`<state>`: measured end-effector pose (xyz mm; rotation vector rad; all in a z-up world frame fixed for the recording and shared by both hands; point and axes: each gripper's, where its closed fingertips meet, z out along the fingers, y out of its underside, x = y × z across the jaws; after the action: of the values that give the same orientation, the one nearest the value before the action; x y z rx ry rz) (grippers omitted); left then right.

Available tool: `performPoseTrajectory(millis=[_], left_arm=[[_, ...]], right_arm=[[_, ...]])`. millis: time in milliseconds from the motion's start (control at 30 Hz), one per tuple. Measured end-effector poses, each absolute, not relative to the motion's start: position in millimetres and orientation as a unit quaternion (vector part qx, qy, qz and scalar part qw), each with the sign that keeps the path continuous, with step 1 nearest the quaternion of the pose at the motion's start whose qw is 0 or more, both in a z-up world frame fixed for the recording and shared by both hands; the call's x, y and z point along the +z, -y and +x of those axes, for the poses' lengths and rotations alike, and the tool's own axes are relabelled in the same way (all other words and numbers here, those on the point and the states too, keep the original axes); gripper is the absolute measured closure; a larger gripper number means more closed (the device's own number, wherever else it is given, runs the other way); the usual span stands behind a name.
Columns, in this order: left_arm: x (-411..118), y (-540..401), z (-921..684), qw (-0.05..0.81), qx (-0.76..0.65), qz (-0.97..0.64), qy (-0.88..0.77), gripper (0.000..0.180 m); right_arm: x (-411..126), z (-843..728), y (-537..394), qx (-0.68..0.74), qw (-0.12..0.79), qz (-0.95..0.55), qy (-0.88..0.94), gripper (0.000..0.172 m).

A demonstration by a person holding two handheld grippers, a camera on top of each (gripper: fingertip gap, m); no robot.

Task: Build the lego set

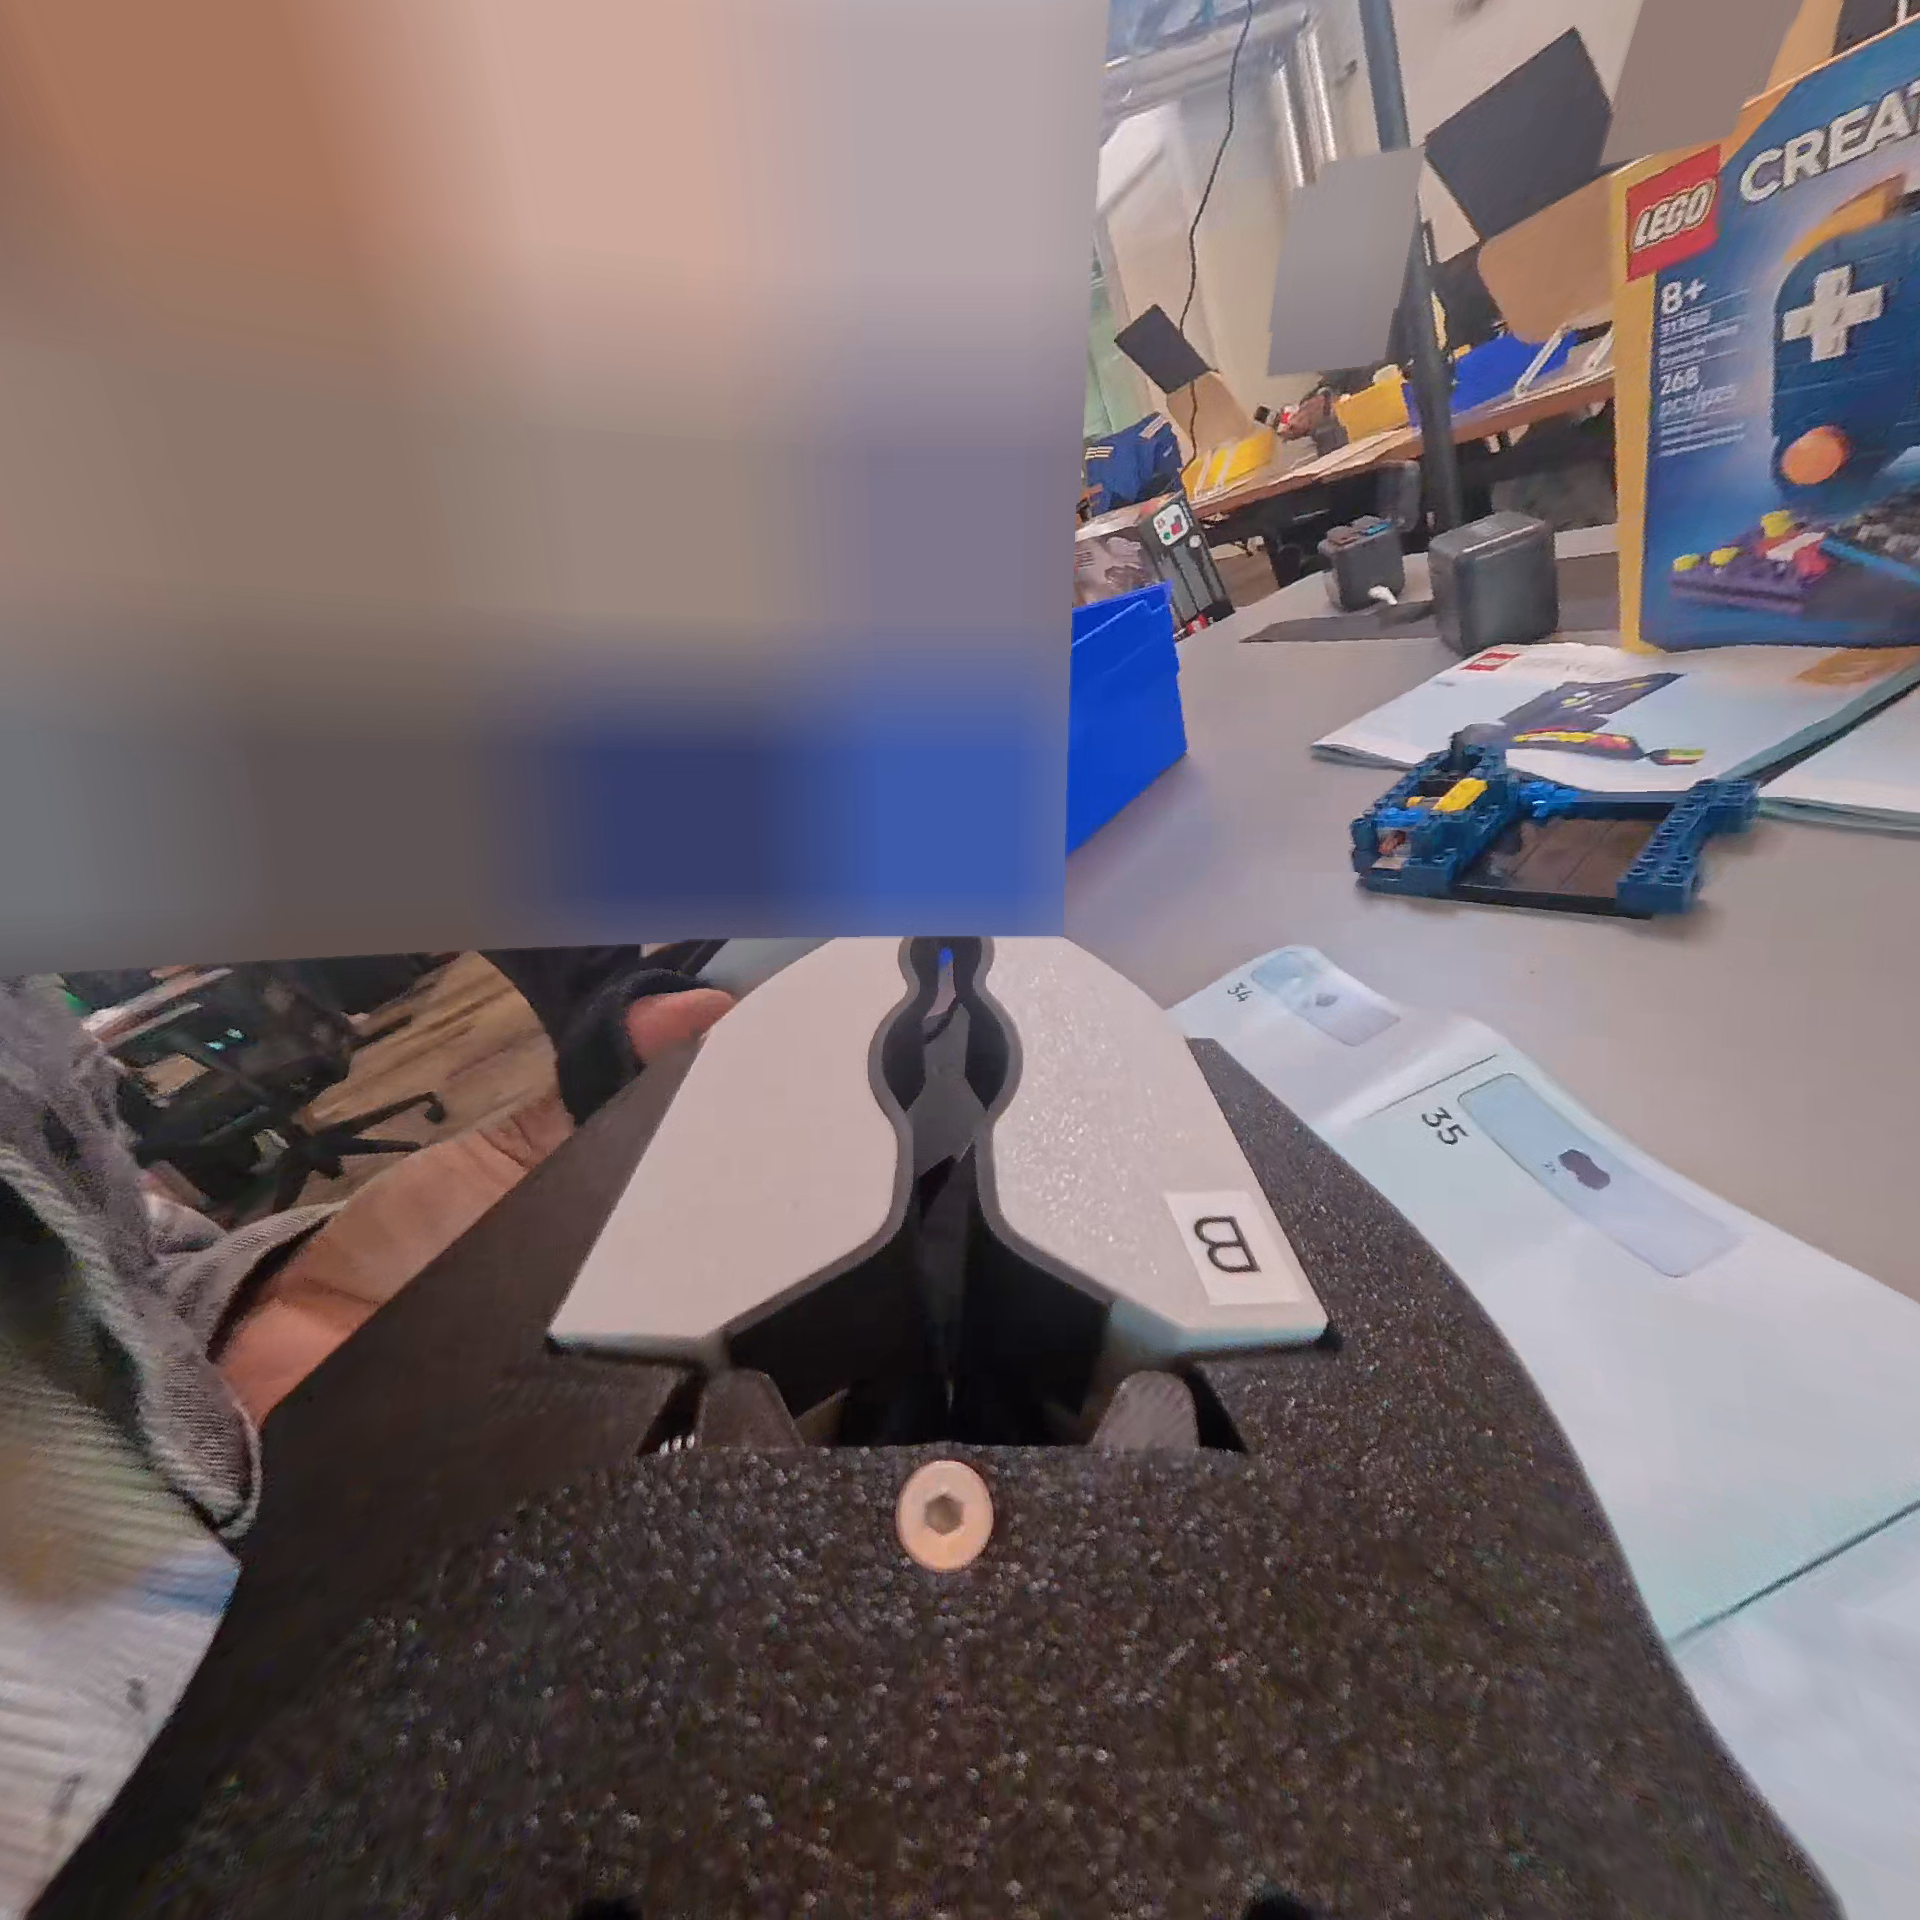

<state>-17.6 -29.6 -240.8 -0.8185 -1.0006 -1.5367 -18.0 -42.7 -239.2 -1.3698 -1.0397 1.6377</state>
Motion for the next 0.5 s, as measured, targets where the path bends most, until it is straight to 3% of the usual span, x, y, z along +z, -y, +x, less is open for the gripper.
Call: performPoseTrajectory(millis=[300,500], left_arm=[[-228.2,30.4,-12.7,0.522,-0.675,-0.307,0.422,0.164],[-217.8,31.1,-5.7,0.494,-0.706,-0.276,0.426,0.164]], right_arm=[[-224.8,-11.5,44.9,0.436,0.588,-0.452,0.509,0.169],[-211.7,-1.8,44.1,0.360,0.667,-0.408,0.509,0.168]])
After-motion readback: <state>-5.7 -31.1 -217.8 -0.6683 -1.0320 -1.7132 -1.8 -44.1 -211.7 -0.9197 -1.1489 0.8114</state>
